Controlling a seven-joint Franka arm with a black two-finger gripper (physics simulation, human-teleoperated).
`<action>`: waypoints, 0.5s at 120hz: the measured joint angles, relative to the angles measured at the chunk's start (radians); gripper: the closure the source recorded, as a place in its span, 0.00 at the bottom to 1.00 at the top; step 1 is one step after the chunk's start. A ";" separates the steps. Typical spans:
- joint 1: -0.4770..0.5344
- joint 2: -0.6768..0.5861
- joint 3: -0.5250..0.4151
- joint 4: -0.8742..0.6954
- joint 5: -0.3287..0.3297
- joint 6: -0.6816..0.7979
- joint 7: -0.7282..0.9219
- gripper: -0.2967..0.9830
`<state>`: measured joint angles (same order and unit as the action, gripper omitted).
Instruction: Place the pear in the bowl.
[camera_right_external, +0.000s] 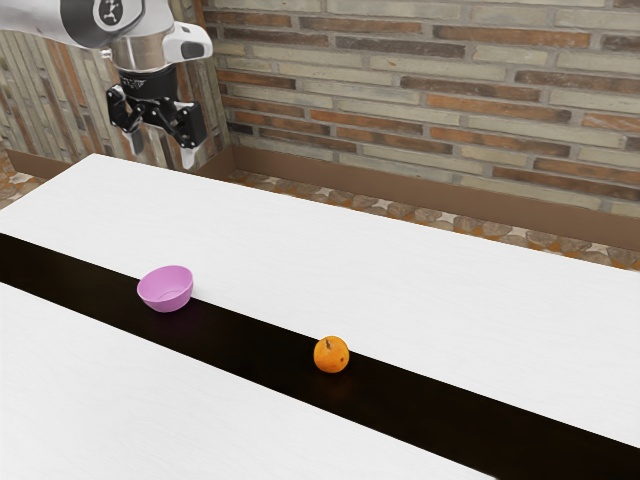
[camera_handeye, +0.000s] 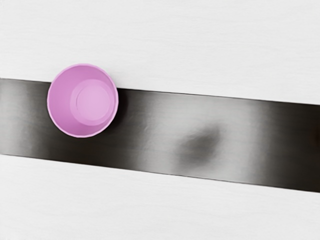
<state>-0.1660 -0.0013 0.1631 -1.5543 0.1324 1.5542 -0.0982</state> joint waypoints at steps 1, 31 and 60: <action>0.000 0.000 0.000 0.000 0.000 0.000 -0.001 0.23; 0.020 0.012 -0.013 0.003 -0.008 0.004 -0.020 0.23; -0.048 0.175 -0.139 0.009 -0.016 0.070 -0.031 0.23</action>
<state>-0.2142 0.1734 0.0244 -1.5451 0.1162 1.6246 -0.1297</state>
